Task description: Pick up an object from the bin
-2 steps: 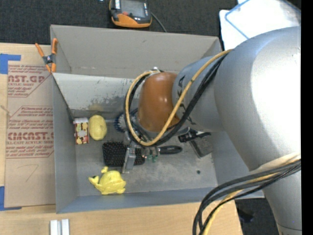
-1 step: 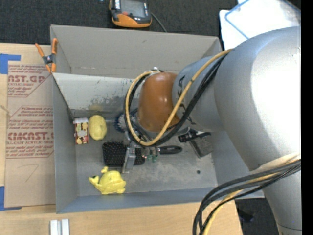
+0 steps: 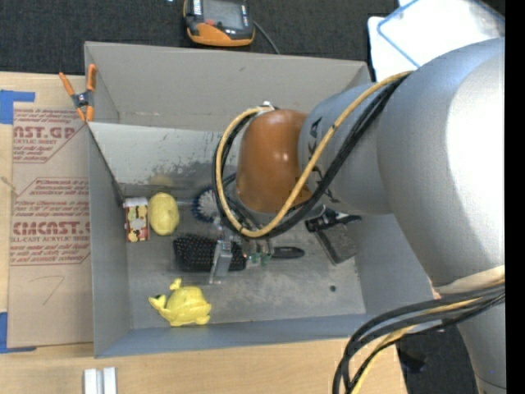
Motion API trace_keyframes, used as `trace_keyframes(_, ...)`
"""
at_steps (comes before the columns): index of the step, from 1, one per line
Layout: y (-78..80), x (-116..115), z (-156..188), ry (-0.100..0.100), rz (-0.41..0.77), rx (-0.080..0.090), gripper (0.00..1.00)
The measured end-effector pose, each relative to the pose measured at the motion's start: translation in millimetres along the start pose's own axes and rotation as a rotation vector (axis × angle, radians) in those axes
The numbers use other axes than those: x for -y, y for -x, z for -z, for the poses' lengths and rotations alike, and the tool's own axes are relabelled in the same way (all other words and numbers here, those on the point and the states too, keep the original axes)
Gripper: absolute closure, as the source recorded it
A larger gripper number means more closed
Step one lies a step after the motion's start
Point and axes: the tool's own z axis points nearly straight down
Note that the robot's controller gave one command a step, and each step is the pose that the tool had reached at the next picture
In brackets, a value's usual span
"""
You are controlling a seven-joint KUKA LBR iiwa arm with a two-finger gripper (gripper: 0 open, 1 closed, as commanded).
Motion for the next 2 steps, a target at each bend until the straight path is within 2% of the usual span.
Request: trace_keyframes(2, -0.4, 0, 48, 0.0, -0.001, -0.005, 1.0)
